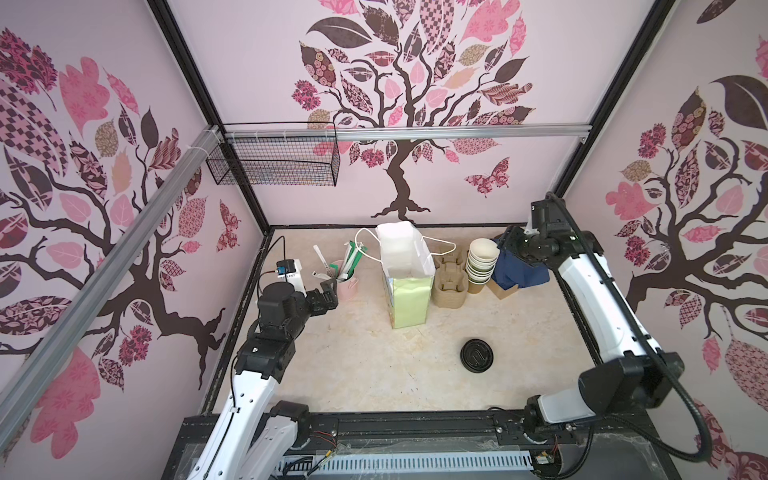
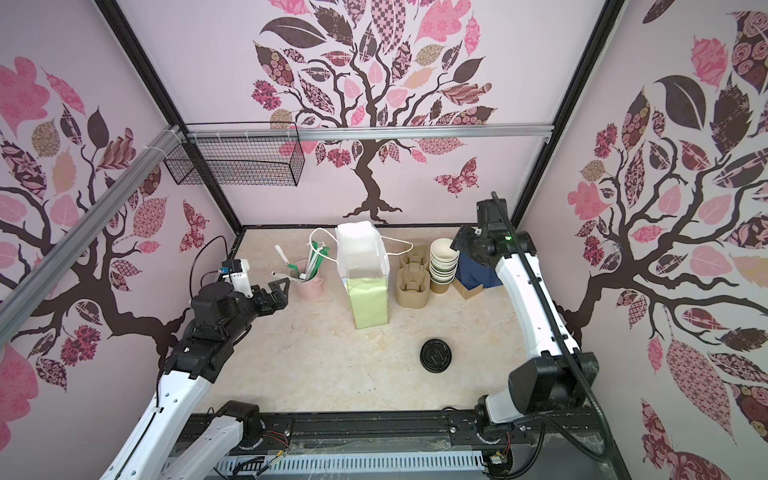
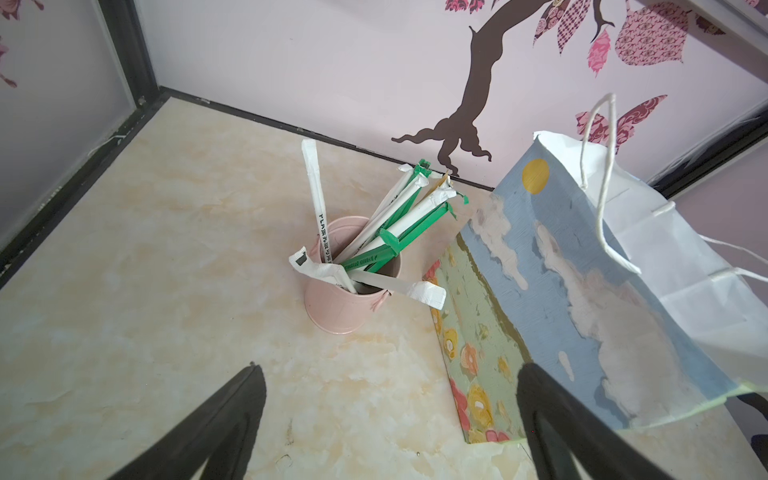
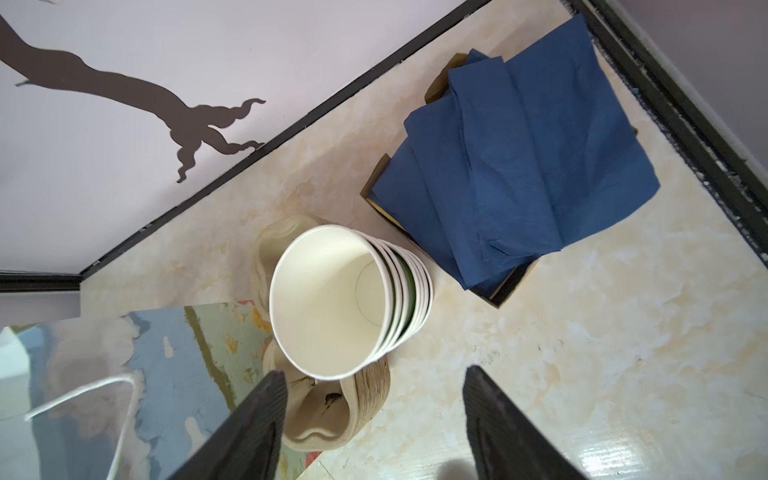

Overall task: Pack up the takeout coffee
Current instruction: 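Reach the right gripper to the green-banded cup stack and grasp the top cup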

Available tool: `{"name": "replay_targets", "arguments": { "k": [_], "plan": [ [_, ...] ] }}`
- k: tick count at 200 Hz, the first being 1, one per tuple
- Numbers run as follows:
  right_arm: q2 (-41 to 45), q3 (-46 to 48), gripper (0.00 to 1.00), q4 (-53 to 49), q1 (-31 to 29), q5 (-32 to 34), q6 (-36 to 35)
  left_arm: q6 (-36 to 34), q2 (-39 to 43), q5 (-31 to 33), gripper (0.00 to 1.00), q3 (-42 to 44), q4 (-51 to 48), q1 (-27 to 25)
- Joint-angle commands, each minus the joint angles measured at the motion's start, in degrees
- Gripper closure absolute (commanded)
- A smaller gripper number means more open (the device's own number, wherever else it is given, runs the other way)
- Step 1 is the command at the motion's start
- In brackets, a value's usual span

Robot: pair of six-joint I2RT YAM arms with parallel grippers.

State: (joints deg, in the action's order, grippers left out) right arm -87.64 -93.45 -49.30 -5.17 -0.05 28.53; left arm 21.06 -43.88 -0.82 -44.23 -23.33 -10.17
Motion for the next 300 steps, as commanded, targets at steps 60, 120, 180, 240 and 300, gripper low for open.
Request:
{"name": "replay_targets", "arguments": {
  "k": [60, 120, 180, 240, 300],
  "plan": [
    [-14.6, -14.6, 0.57, -12.9, -2.2, 10.0, -5.1, 1.3, -1.4, 1.1, 0.02, -3.9, -1.3, -0.2],
    [-17.4, -16.3, 0.72, -13.4, -2.4, 7.7, -5.8, 1.4, -1.1, 2.1, 0.02, -3.8, -1.3, -0.2],
    [-18.8, -17.7, 0.89, -14.0, -2.5, 8.8, -5.9, 0.7, -1.5, 2.9, 0.02, -5.0, -2.0, -0.2],
    [-17.3, -19.3, 0.96, -15.4, -2.5, 8.7, -5.7, 0.8, -1.7, 3.2, 0.02, -5.8, -2.2, -0.2],
    [-12.9, -20.3, 0.99, -14.3, -2.6, 7.7, -3.8, 1.4, -2.7, 2.7, 0.02, -6.9, -1.8, -0.2]
  ]
}}
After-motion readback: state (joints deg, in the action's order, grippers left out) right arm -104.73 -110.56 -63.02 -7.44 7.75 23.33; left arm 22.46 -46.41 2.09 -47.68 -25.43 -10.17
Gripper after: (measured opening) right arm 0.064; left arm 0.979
